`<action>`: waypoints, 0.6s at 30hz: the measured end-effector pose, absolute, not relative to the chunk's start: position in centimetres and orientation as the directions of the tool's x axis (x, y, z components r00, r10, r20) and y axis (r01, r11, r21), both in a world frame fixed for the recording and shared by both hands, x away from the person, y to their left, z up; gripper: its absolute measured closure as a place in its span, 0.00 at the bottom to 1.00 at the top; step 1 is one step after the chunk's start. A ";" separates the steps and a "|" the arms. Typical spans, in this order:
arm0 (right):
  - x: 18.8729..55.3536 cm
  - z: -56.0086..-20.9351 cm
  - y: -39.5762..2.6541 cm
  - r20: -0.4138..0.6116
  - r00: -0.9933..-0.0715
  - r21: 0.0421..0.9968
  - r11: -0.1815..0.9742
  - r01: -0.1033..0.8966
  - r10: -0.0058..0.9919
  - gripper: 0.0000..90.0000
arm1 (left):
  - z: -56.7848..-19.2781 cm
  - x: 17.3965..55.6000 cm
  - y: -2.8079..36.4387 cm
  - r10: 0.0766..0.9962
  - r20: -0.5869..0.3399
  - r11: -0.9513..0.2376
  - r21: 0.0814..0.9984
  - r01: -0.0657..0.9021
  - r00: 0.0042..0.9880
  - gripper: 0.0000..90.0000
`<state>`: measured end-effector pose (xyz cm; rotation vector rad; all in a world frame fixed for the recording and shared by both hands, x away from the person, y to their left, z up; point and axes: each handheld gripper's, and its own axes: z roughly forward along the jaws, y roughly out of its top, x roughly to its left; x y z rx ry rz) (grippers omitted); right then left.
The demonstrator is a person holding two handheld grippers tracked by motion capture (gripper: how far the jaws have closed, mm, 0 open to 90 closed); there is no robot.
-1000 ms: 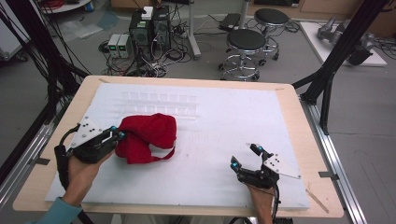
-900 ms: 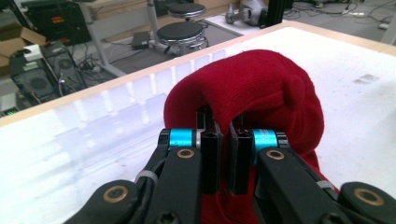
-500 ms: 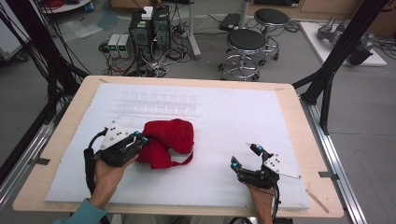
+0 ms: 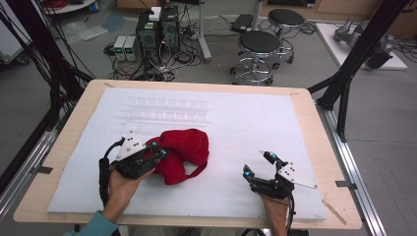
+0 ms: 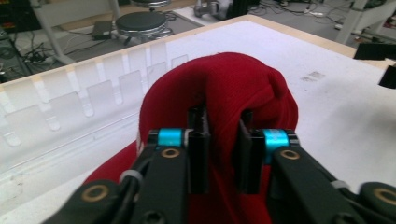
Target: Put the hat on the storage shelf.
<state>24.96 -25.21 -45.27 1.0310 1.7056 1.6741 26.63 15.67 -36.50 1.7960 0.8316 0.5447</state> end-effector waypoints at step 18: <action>24.9 -45.3 -25.2 0.133 -0.566 0.987 -0.054 0.154 0.813 0.09 | -35.8 26.3 16.4 0.653 -0.032 -0.278 0.919 0.279 0.757 0.18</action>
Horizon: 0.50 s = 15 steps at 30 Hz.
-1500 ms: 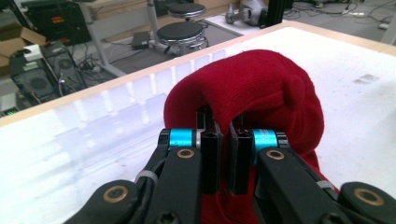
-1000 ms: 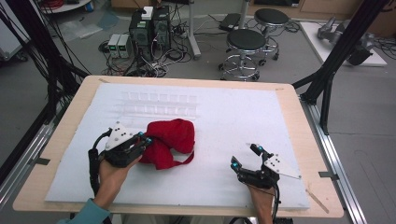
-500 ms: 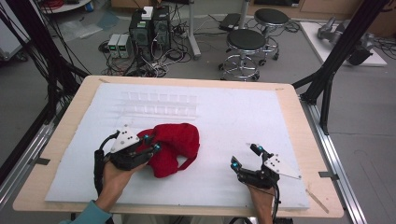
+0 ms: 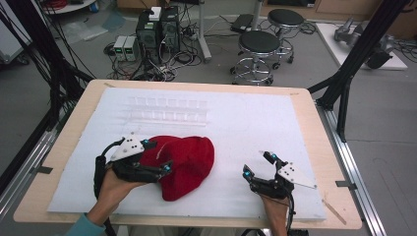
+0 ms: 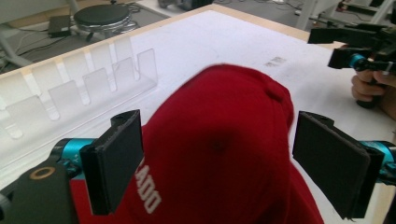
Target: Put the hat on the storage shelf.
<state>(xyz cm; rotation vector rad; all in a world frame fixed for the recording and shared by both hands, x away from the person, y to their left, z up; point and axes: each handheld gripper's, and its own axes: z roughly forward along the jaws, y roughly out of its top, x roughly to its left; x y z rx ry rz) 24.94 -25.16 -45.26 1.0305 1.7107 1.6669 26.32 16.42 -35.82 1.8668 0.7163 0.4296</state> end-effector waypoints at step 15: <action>24.9 -45.3 -25.1 0.129 -0.567 0.987 -0.051 0.152 0.814 0.09 | -34.3 28.2 18.4 0.510 0.027 -0.364 0.912 0.187 0.860 0.18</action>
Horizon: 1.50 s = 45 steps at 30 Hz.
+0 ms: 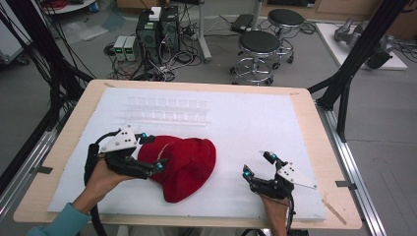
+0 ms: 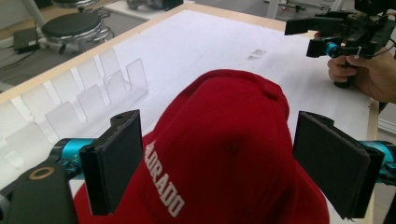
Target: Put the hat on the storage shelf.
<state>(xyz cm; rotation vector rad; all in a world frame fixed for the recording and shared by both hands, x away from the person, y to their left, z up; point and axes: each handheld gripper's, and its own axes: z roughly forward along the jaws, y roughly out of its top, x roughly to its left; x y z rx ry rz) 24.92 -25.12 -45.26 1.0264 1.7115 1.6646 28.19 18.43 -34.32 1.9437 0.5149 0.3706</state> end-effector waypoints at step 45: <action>24.8 -45.3 -25.3 0.134 -0.577 0.988 -0.061 0.144 0.805 0.09 | -39.8 34.5 16.3 0.257 0.027 -0.552 0.825 0.124 0.966 0.46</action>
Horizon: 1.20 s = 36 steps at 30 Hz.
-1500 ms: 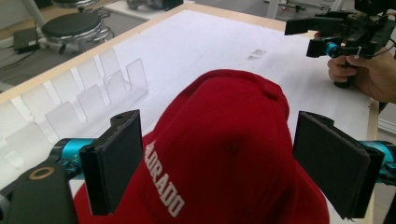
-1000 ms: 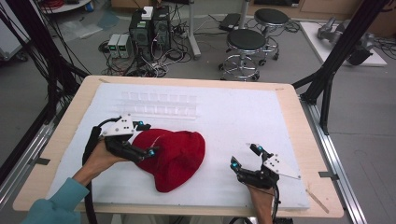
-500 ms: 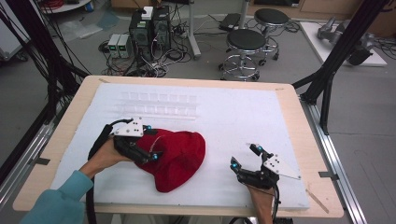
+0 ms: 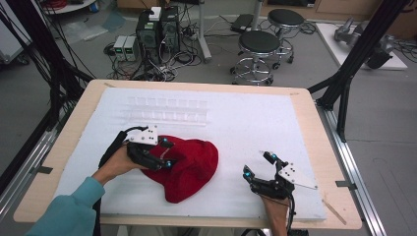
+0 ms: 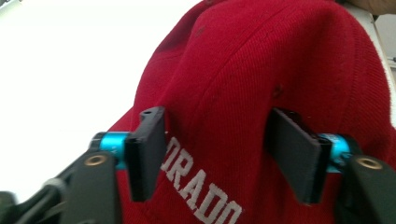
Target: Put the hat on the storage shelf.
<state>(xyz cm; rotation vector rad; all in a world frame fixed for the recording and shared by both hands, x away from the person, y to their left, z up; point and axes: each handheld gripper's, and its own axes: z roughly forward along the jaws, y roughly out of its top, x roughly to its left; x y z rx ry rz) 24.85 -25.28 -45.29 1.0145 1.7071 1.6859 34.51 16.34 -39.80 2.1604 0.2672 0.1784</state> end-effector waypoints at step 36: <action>24.8 -45.3 -25.2 0.130 -0.571 0.988 -0.059 0.142 0.810 0.09 | -37.9 33.3 16.5 0.453 0.054 -0.529 0.820 0.220 0.890 0.97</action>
